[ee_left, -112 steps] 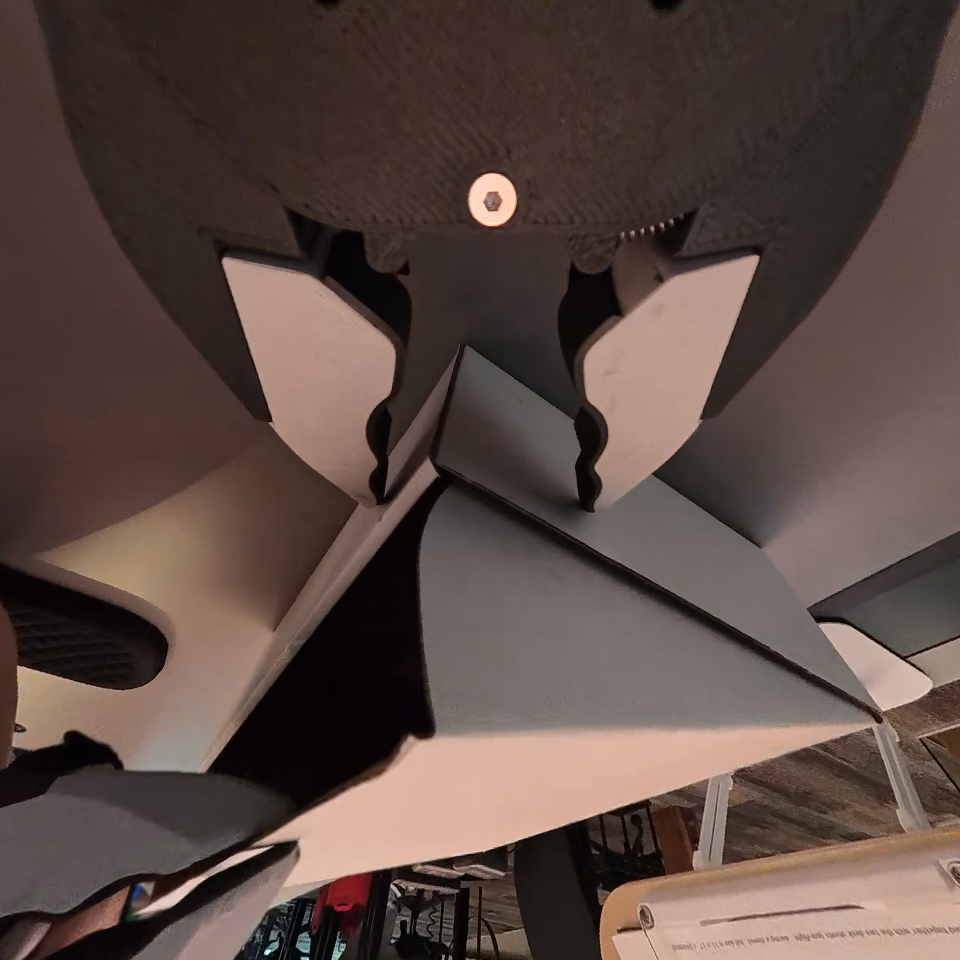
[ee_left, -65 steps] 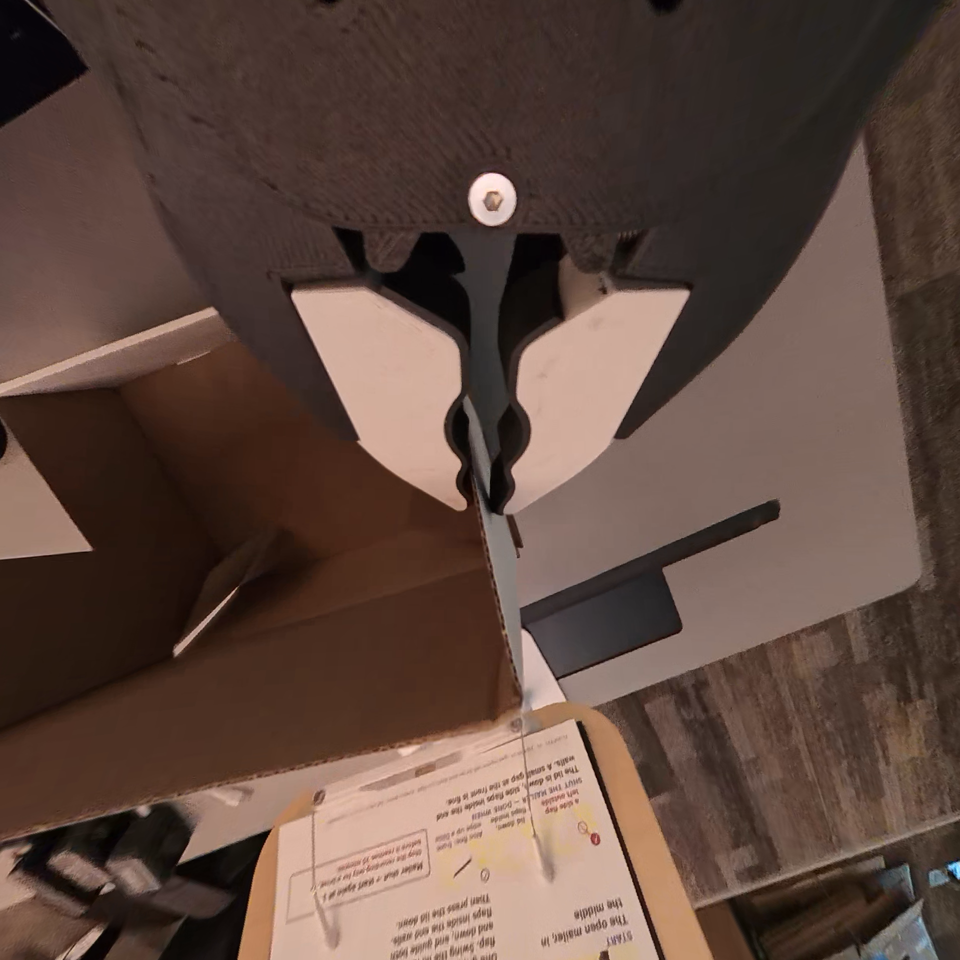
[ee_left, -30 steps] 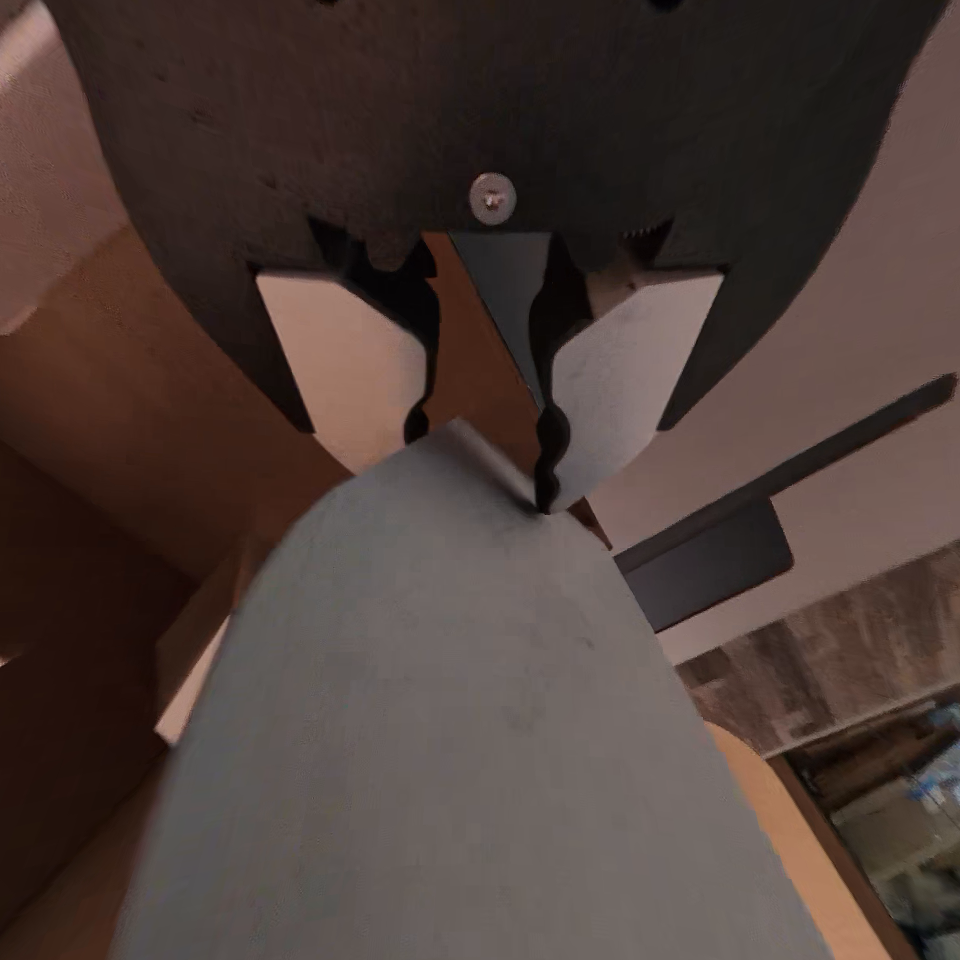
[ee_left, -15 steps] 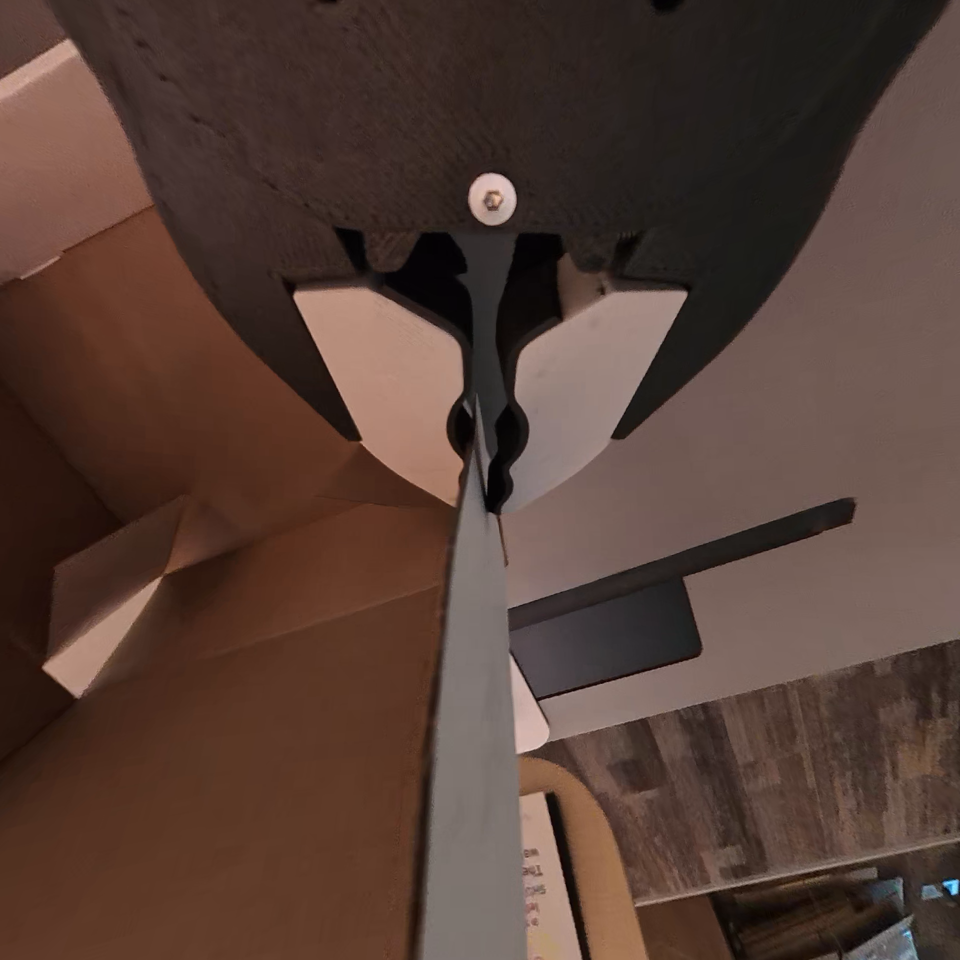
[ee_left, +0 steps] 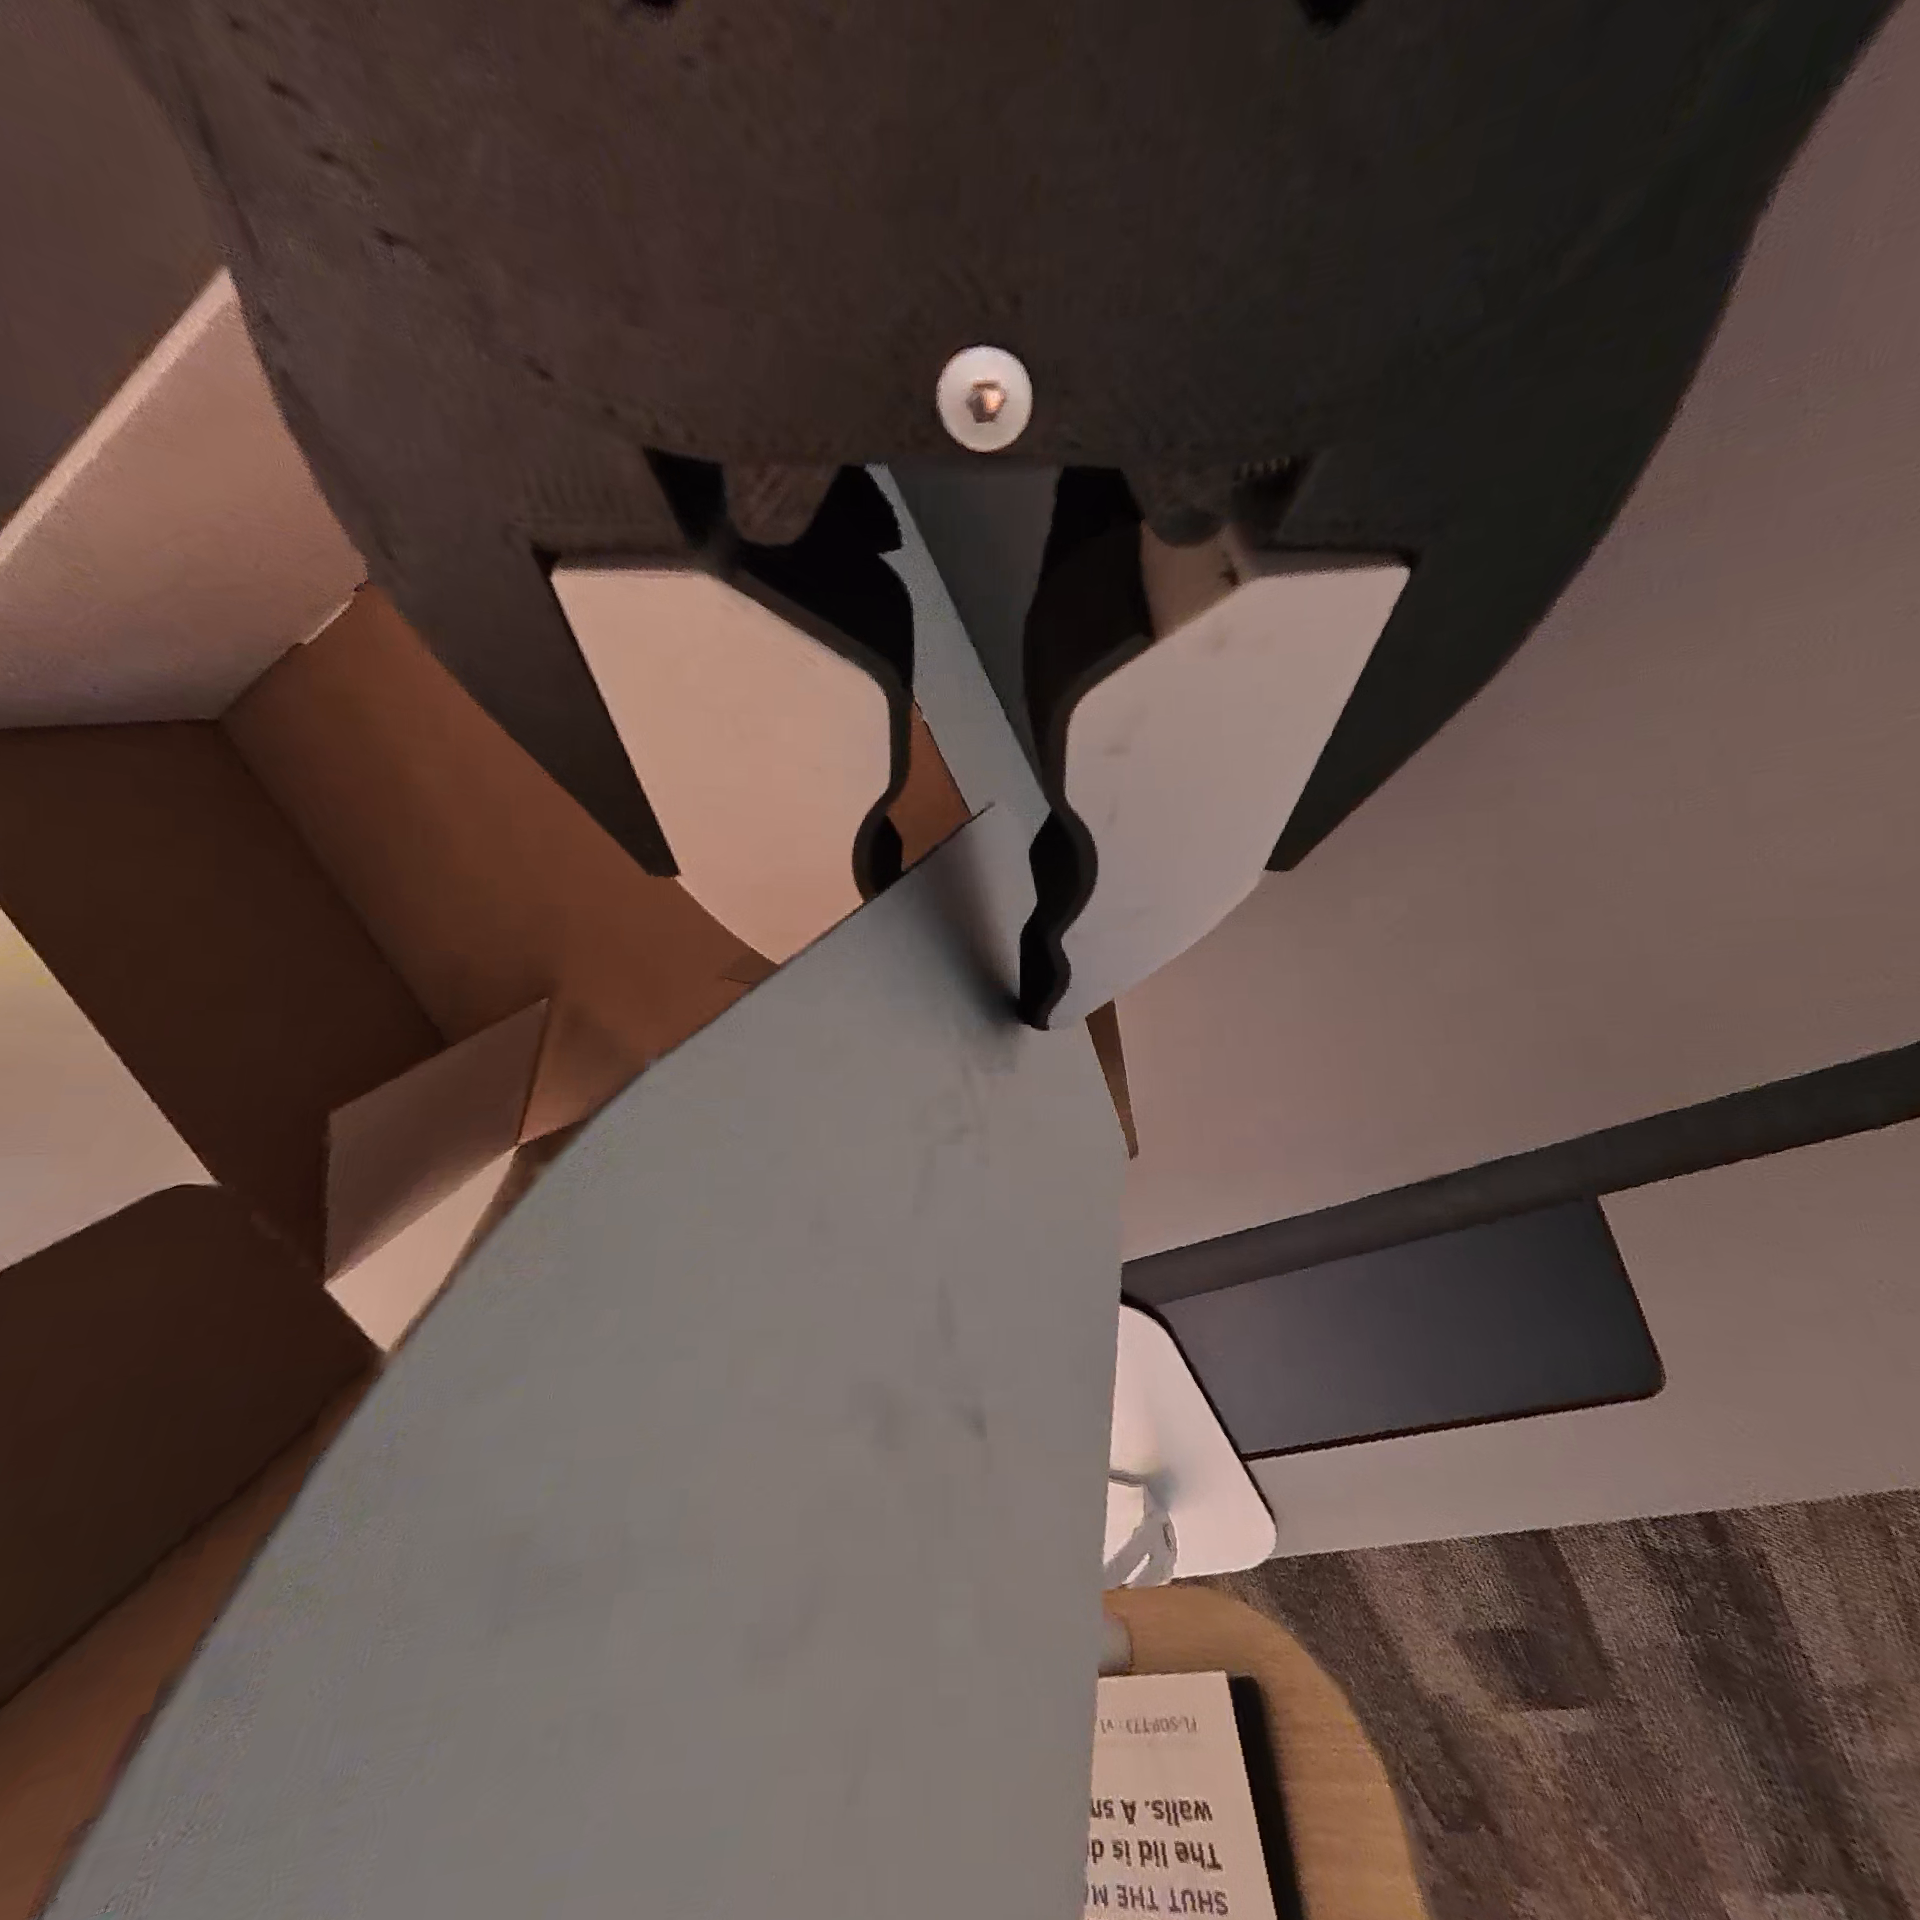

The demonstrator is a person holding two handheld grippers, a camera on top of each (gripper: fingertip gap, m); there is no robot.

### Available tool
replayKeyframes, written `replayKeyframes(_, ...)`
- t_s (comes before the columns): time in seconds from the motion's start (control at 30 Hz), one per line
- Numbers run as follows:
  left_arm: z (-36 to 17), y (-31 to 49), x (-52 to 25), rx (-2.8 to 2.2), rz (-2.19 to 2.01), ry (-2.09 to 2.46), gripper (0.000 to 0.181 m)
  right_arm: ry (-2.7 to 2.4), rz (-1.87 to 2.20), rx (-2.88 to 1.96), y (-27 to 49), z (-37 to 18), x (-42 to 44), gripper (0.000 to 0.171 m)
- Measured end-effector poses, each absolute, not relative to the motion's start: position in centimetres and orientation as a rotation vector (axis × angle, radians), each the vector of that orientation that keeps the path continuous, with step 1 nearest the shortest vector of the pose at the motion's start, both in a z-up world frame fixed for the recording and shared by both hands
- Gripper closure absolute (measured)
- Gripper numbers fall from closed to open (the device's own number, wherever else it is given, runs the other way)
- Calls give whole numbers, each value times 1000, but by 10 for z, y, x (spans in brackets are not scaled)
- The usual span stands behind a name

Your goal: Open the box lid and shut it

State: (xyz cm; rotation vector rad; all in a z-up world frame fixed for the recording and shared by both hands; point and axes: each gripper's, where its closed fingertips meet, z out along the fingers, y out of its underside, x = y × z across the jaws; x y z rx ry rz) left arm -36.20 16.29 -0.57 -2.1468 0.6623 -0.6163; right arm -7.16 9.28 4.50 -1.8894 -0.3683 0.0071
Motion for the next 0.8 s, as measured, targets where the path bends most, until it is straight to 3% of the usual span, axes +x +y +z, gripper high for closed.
replayKeyframes(0.03,-9,163,-362,-2156,-600,676,161,-375,0,-1901,93,43,-71,159)
replayKeyframes(0.2,-17,164,-366,-2188,-591,693,157,-398,9,-1894,91,44,-70,154)
replayKeyframes(0.4,-12,158,-374,-2177,-629,741,136,-417,39,-1881,86,50,-69,145)
replayKeyframes(0.8,63,143,-411,-1913,-690,660,114,-495,55,-1780,76,75,-61,117)
